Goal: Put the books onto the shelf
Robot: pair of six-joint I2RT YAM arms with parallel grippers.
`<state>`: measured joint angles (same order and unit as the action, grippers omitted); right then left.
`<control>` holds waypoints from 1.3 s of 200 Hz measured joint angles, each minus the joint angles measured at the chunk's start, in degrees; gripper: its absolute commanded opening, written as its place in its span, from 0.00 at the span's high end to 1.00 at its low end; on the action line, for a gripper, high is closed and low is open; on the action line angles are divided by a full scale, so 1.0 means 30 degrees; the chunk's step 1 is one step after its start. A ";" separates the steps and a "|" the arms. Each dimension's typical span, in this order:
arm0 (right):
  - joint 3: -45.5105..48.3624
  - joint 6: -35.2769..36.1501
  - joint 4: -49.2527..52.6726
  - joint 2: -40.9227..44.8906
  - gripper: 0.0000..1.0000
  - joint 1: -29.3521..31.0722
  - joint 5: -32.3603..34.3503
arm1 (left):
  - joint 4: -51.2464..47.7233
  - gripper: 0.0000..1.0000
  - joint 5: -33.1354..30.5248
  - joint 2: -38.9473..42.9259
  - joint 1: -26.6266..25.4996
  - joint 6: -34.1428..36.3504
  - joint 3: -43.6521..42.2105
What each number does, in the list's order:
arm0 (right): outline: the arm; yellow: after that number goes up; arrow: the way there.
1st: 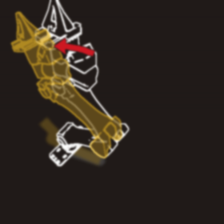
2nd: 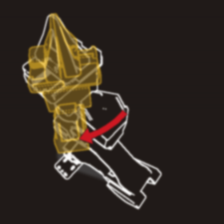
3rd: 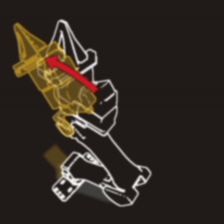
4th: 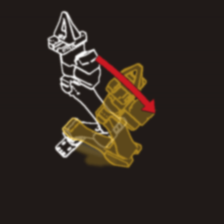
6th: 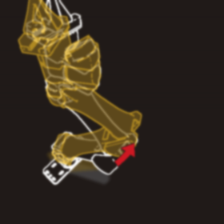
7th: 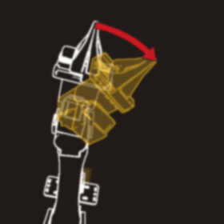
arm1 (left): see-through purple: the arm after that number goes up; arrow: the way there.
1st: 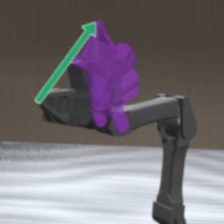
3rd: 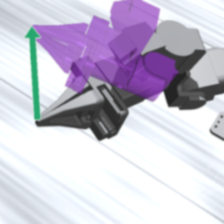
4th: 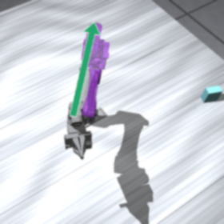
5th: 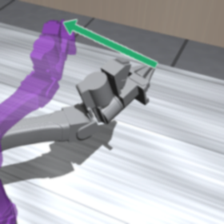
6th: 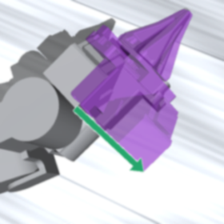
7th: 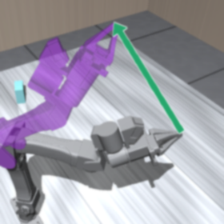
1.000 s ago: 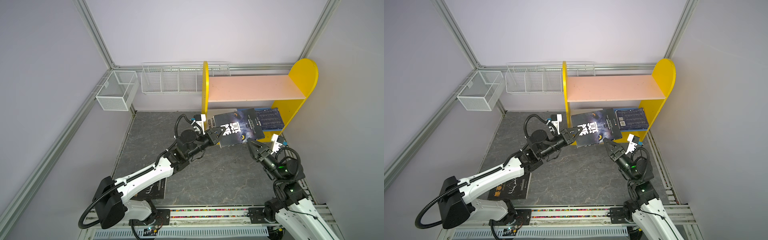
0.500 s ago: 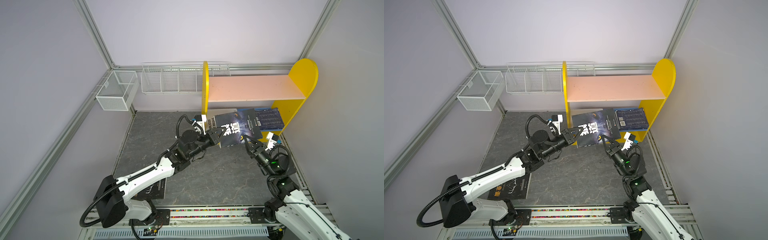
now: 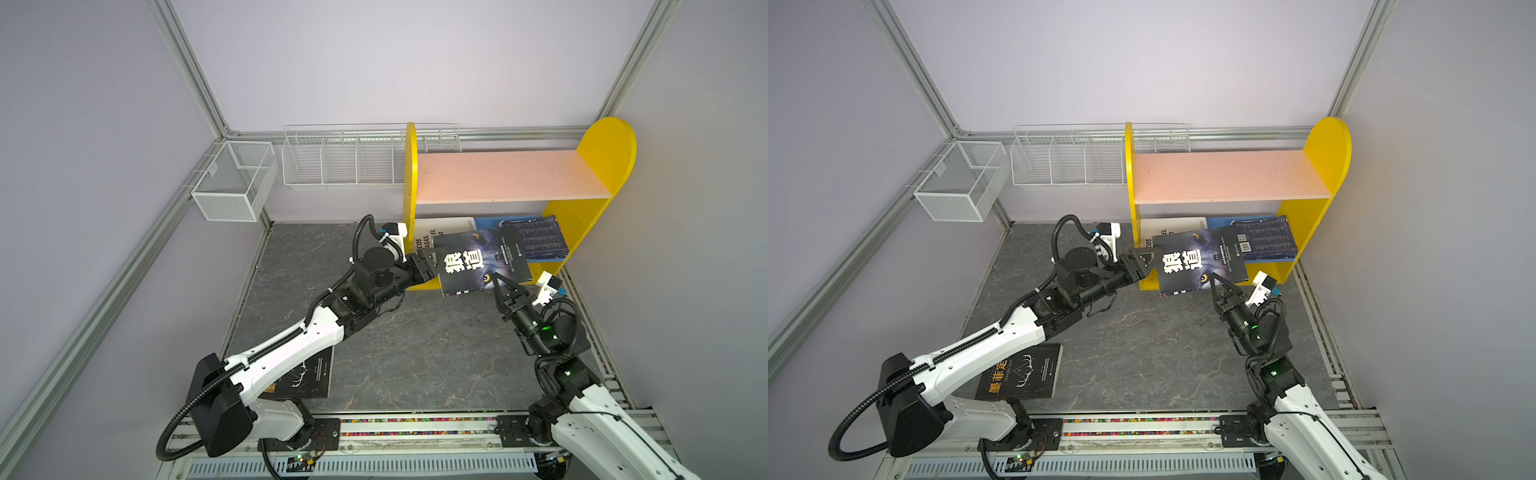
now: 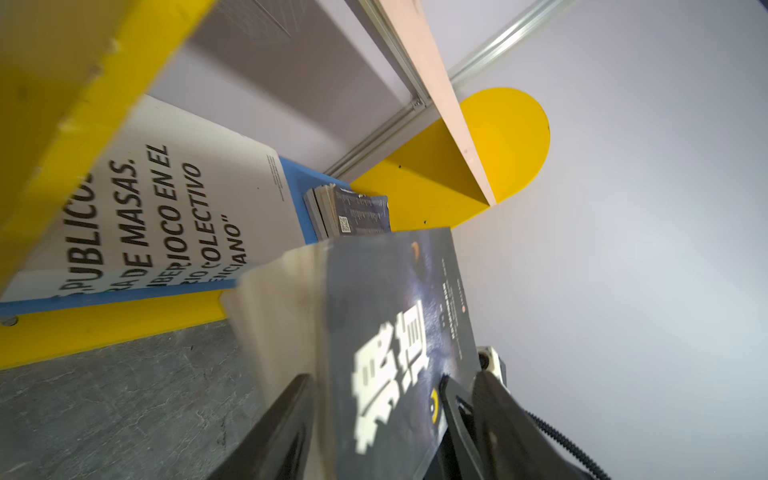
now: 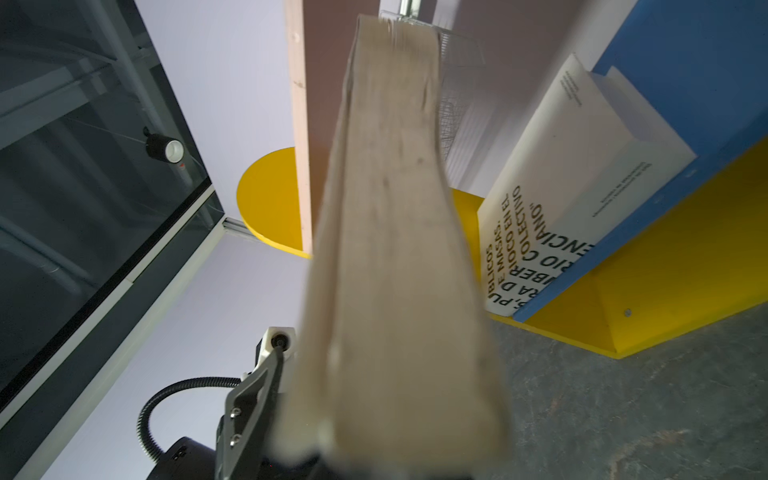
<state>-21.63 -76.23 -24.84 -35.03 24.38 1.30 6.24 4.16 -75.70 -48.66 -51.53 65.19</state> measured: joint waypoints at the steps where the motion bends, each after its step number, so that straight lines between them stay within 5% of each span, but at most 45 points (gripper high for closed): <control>1: 0.0000 0.0015 0.0058 -0.0007 0.94 0.0000 0.0022 | -0.0044 0.32 -0.0015 0.0044 0.0066 -0.0044 -0.0015; 106: -0.3147 0.1151 0.1486 -0.3519 0.94 -0.0007 0.0714 | -0.3534 0.24 -0.3402 0.6623 0.2127 0.1362 -0.2681; 172: -0.5523 0.1042 0.1209 -0.4991 0.94 -0.0007 0.0561 | -0.4109 0.24 -0.3956 0.7373 0.2244 0.1355 -0.3461; 260: -0.7344 0.0823 -0.4087 -1.1832 0.94 -0.0007 -0.0197 | -0.4240 0.21 -0.4073 0.7839 0.2397 0.1355 -0.4044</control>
<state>-43.66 -73.76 -37.10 -70.52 24.36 0.71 -6.48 -8.05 -52.18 -41.47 -47.46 53.06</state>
